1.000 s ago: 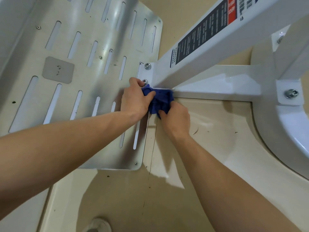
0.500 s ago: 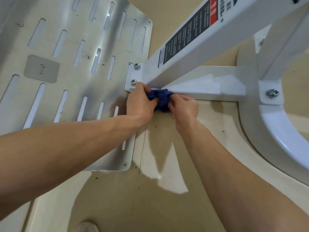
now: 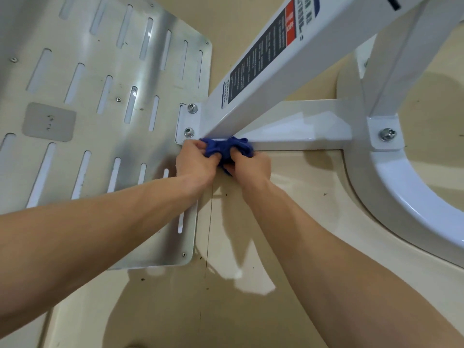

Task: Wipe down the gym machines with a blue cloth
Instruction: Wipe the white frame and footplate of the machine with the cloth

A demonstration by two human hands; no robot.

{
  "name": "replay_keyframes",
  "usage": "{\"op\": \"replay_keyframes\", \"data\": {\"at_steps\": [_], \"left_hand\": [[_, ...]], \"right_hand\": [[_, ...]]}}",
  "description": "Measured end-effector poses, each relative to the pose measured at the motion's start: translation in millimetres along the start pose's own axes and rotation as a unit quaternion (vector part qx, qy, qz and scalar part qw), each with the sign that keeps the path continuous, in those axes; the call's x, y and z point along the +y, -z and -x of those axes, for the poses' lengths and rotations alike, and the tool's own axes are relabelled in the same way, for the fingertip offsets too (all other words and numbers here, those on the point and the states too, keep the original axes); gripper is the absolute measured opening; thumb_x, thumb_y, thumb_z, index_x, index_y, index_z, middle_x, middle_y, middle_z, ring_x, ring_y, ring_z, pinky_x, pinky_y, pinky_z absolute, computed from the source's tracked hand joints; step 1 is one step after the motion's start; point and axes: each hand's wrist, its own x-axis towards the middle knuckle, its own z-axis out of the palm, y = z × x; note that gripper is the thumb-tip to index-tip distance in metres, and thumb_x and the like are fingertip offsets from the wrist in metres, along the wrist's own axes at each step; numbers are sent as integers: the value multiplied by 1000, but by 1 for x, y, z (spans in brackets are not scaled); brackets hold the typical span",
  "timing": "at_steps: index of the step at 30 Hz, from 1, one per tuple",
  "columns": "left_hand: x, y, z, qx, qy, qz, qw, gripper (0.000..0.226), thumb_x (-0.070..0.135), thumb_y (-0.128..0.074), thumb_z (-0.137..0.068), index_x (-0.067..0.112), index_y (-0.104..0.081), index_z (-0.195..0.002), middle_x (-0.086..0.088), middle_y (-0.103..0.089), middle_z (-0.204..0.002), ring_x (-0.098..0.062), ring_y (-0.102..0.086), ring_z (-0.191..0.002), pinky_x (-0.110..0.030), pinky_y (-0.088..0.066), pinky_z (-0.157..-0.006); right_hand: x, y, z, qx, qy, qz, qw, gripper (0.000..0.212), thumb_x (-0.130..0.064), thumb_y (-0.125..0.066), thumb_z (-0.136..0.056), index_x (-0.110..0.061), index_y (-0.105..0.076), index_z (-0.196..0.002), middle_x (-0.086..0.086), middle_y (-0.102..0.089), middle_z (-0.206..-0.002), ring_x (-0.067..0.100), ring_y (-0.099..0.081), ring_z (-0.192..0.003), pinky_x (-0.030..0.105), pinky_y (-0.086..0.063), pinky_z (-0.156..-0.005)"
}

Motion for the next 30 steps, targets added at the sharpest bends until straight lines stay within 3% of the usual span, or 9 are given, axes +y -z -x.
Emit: {"op": "replay_keyframes", "data": {"at_steps": [4,8,11,13,15,18,25,28,30], "left_hand": [[-3,-12,-5,-20,-11,-51,998,26,32,-68,-84,16,-68,-105,-2,-68,-92,-25,-65,-91,-31,-48,-78],[18,-39,10,-10,-50,-79,996,21,36,-66,-87,18,-69,-97,2,-60,-84,-19,-54,-79,-25,-36,-71],[43,-73,24,-51,-92,-62,992,21,38,-65,-88,18,-68,-85,2,-64,-79,-21,-60,-76,-29,-38,-67],[62,-95,37,-86,-114,-57,988,25,39,-62,-91,16,-67,-84,0,-66,-80,-21,-61,-75,-30,-41,-66],[75,-110,44,-100,-123,-59,986,27,40,-60,-92,15,-69,-87,-4,-69,-84,-25,-62,-79,-34,-48,-72],[73,-107,41,-98,-128,-64,985,26,40,-60,-92,15,-67,-89,-4,-67,-84,-25,-62,-79,-34,-46,-70],[53,-68,24,-44,-112,-106,987,25,38,-61,-89,16,-73,-86,-5,-70,-81,-28,-64,-77,-33,-47,-68],[68,-86,34,-73,-95,-53,991,21,32,-61,-88,16,-67,-75,0,-62,-69,-26,-61,-72,-28,-37,-61],[85,-105,44,-104,-90,-23,990,23,31,-62,-89,16,-65,-71,3,-57,-63,-23,-58,-65,-28,-34,-56]], "right_hand": [[2,3,-10,26,9,5,1000,12,-26,-77,-78,-16,-74,-73,6,-75,-73,25,-74,-72,46,-62,-76],[-3,33,-17,50,55,47,996,20,-26,-71,-81,-16,-72,-63,5,-74,-68,26,-74,-72,48,-61,-76],[-15,80,-18,119,101,112,981,20,-27,-67,-87,-18,-74,-70,1,-74,-70,22,-73,-72,44,-61,-78],[-27,112,-15,167,143,198,955,20,-25,-62,-93,-15,-74,-81,4,-75,-78,21,-72,-76,33,-58,-77],[-37,131,-10,203,188,327,904,21,-19,-55,-96,-7,-67,-82,9,-72,-84,22,-66,-75,21,-41,-65],[-41,129,-2,171,207,421,866,23,-4,-50,-90,-9,-51,-68,10,-61,-73,28,-56,-68,27,-32,-61],[-26,90,-4,111,200,337,913,25,-11,-48,-95,-11,-63,-75,4,-63,-76,20,-58,-66,25,-37,-56],[-27,105,0,156,192,315,916,25,-11,-45,-97,-12,-60,-77,3,-62,-78,16,-53,-63,24,-29,-49],[-32,123,1,214,187,305,909,23,-9,-44,-98,-8,-62,-84,9,-63,-86,23,-55,-74,23,-27,-56]]}}
